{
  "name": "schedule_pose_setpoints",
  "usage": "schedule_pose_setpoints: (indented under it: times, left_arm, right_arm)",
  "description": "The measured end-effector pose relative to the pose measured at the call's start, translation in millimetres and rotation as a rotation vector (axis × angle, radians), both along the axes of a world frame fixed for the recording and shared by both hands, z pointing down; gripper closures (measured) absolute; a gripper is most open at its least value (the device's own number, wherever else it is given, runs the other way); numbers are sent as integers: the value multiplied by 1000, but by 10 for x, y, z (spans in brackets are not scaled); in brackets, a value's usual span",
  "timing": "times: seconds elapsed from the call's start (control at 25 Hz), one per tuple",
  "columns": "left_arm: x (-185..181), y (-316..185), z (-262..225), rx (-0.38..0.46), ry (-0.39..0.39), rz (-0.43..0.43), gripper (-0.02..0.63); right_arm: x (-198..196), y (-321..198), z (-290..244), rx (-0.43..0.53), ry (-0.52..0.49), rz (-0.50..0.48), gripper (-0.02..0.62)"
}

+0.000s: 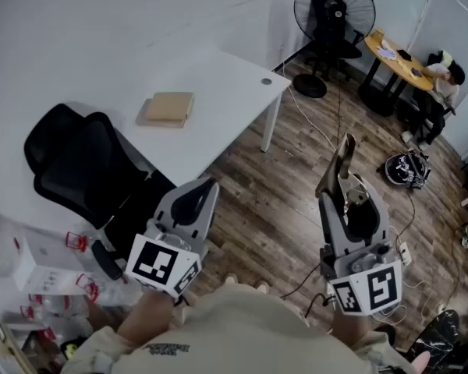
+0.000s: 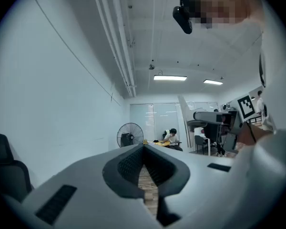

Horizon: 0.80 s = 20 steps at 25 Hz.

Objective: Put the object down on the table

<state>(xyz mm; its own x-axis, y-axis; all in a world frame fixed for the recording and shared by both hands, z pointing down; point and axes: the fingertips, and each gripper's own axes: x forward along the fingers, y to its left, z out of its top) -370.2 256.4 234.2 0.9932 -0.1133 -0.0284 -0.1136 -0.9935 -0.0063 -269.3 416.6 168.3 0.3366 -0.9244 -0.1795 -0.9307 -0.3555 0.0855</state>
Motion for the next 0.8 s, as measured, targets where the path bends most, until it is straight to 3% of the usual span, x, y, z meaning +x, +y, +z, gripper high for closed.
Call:
schedule_pose_setpoints:
  times: [0.28,0.8]
  left_arm:
    - [-105,-165,24,-3,9,6,584]
    - [-477,-548,145,10,27,-9,584]
  right_arm:
    - [-121,-193,61,21,-58,-39,359]
    - [-370,-474,242,-8,-81,6,357]
